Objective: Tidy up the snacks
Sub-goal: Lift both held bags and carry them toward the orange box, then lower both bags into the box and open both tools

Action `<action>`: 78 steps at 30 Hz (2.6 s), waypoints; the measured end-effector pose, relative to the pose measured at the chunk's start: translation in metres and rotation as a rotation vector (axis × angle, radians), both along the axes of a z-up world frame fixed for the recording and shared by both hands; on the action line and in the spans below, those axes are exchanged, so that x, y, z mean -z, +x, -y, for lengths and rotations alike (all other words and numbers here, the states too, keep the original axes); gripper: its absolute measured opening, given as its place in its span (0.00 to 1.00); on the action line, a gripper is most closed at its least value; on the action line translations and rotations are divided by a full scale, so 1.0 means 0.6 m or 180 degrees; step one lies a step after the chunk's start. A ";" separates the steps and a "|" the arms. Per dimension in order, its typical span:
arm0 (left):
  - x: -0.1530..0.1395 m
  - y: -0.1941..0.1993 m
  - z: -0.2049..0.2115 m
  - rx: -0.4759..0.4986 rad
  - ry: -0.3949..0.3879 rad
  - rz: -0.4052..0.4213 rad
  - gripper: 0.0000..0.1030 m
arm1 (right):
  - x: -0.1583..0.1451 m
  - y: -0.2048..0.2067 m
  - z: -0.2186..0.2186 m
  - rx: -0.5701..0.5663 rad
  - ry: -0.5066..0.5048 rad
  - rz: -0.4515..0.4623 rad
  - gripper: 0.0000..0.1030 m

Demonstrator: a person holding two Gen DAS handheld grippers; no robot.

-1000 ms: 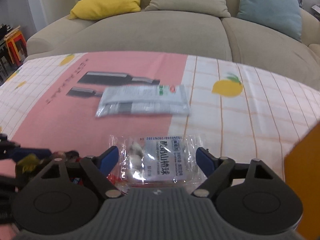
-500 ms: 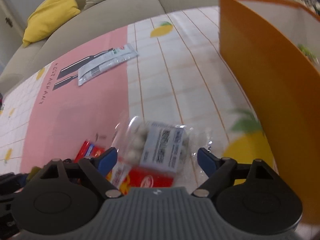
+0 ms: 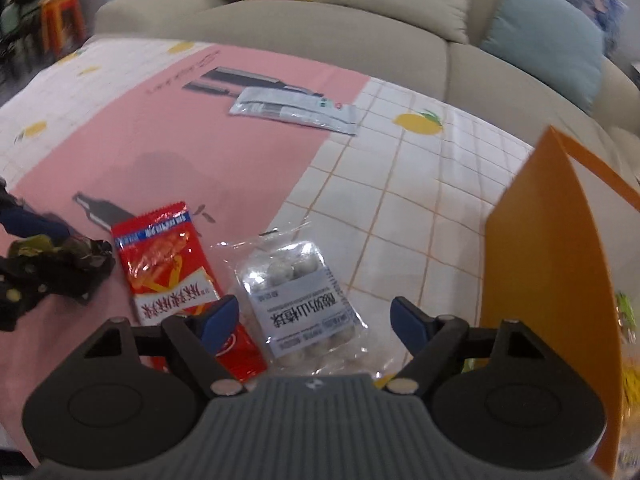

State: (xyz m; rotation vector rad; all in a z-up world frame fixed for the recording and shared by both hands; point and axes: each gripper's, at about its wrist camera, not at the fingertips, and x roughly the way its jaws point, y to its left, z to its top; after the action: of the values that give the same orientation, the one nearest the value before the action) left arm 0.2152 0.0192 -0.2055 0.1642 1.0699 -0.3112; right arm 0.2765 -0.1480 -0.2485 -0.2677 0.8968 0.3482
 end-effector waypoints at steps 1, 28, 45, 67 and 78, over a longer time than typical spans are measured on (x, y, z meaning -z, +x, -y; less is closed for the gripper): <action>0.000 -0.001 0.001 0.0023 0.0018 -0.0005 0.51 | 0.002 0.010 0.001 -0.0040 0.0018 -0.0050 0.79; -0.036 -0.012 -0.016 -0.0381 -0.0358 0.0114 0.43 | -0.028 -0.041 0.007 0.0771 0.0526 -0.0055 0.55; -0.175 -0.051 0.049 -0.0144 -0.0771 0.0587 0.42 | -0.156 -0.138 0.061 0.0884 0.1022 0.0371 0.55; -0.221 0.076 0.398 0.1519 -0.0565 0.0592 0.40 | -0.199 -0.116 0.347 0.1295 0.0496 0.0261 0.55; -0.140 0.126 0.492 0.2075 -0.0014 0.0234 0.38 | -0.134 -0.032 0.389 0.1048 0.0240 -0.0275 0.54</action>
State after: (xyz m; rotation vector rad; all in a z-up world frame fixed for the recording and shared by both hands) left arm 0.2907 -0.2761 -0.1213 0.5191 0.9198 -0.8856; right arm 0.2573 -0.3816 -0.1682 -0.0332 0.9926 0.0883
